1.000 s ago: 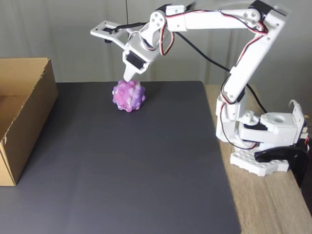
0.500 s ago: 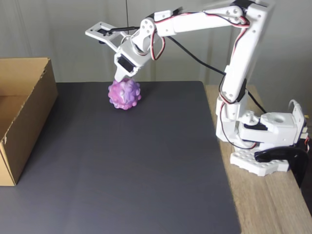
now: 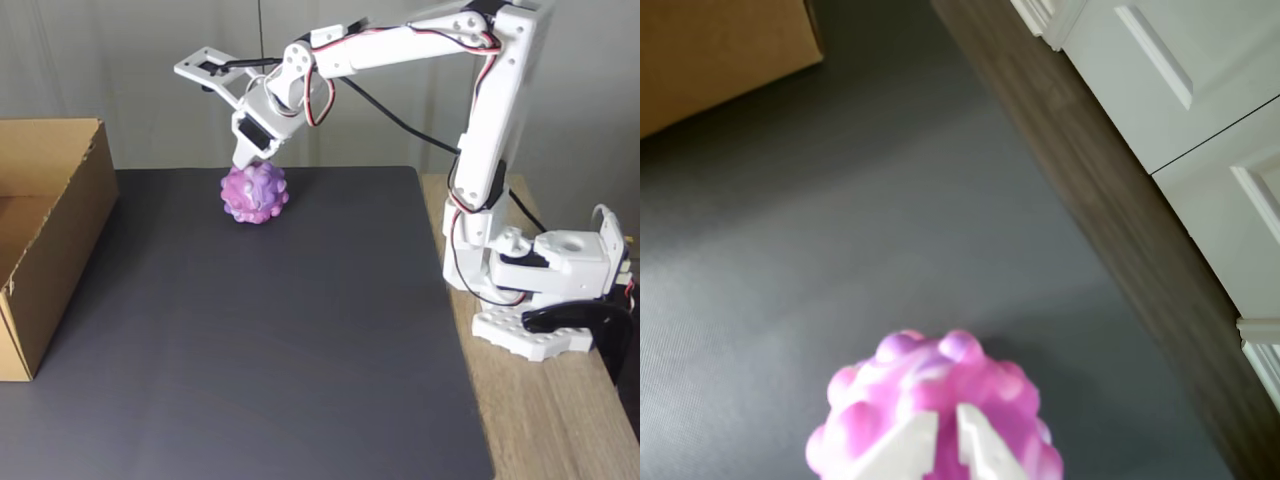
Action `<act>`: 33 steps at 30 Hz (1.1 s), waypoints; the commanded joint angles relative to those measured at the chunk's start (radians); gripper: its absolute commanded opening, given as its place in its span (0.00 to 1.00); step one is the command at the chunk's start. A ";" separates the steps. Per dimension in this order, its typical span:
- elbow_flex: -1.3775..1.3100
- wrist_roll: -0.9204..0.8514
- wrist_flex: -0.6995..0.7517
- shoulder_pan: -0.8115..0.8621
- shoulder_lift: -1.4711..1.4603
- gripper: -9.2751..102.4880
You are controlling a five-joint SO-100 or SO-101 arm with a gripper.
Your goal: Grasp a ball and put it in the box.
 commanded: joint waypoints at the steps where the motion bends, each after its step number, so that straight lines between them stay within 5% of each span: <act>1: 0.003 0.006 0.025 0.006 0.020 0.16; 24: 0.005 0.054 0.156 0.015 0.155 0.45; 33: 0.028 0.091 0.179 0.035 0.161 0.45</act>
